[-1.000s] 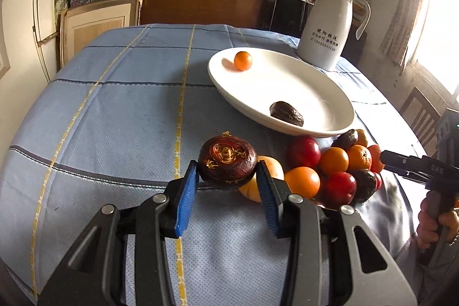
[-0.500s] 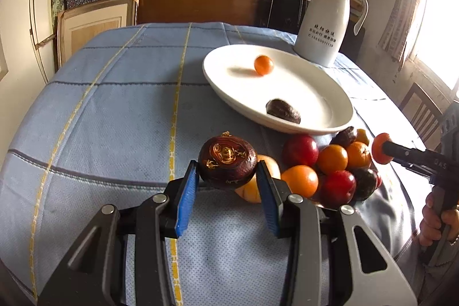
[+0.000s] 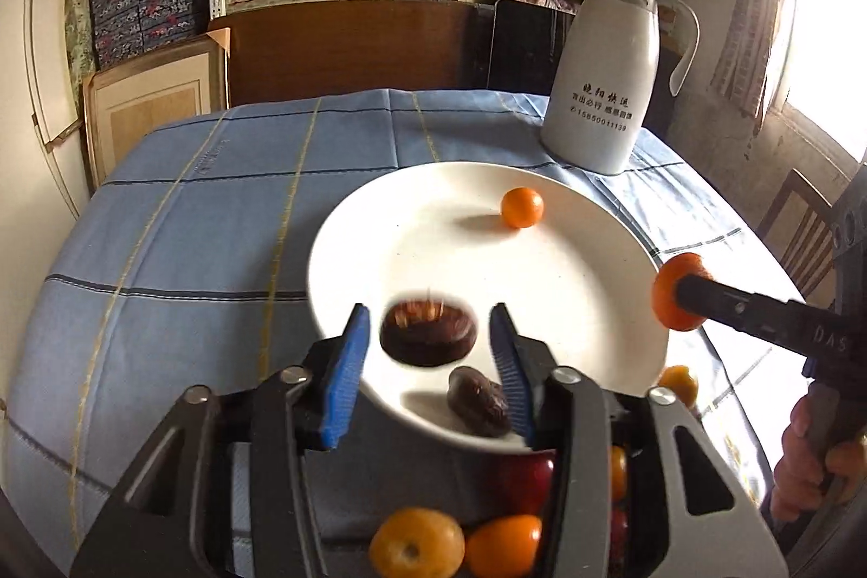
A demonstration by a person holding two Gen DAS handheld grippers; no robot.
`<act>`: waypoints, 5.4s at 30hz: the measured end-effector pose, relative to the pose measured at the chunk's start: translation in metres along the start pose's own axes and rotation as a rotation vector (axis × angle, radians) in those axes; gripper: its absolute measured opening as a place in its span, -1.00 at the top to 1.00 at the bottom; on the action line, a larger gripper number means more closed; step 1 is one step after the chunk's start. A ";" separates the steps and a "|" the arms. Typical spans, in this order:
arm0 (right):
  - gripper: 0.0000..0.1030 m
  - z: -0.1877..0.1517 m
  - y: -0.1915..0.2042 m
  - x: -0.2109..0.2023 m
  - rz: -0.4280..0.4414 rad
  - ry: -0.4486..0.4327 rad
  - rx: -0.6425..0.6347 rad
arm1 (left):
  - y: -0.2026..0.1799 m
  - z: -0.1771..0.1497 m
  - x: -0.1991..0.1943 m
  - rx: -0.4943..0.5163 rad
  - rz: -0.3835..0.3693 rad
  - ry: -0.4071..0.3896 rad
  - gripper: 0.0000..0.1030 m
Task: Organize fruits
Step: 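Release the water chestnut and orange onto the white plate, then grasp the yellow apple with left tool while right tool grasps an orange, then release the apple and orange onto the white plate, then grasp an orange with left tool while right tool grasps a dark brown fruit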
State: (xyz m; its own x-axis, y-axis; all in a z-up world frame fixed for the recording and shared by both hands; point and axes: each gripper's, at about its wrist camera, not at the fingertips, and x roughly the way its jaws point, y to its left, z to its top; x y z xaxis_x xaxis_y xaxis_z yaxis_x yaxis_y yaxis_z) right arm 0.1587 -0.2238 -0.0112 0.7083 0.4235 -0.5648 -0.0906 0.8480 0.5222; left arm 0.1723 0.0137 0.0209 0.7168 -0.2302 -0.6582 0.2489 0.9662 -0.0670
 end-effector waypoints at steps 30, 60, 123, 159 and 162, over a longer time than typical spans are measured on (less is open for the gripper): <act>-0.28 -0.037 -0.043 -0.039 -0.079 -0.035 0.094 | 0.025 -0.078 -0.036 -0.031 0.044 0.071 -0.56; 0.01 -0.054 -0.037 -0.022 -0.007 0.062 0.090 | 0.028 -0.095 -0.030 -0.001 0.060 0.145 -0.79; -0.32 -0.022 -0.043 -0.024 0.011 -0.069 0.175 | 0.034 -0.043 -0.030 -0.087 0.017 -0.004 -0.77; -0.43 -0.060 -0.026 -0.035 0.054 0.029 0.099 | 0.009 -0.091 -0.018 0.083 0.120 0.168 -0.83; -0.43 -0.062 -0.022 -0.030 0.050 0.046 0.081 | 0.006 -0.092 -0.017 0.090 0.081 0.171 -0.82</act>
State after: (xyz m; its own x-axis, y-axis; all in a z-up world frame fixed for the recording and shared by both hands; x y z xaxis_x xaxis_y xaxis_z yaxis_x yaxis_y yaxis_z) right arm 0.0960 -0.2356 -0.0448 0.6710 0.4808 -0.5645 -0.0673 0.7976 0.5994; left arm 0.1016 0.0340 -0.0369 0.6176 -0.1214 -0.7771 0.2575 0.9648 0.0539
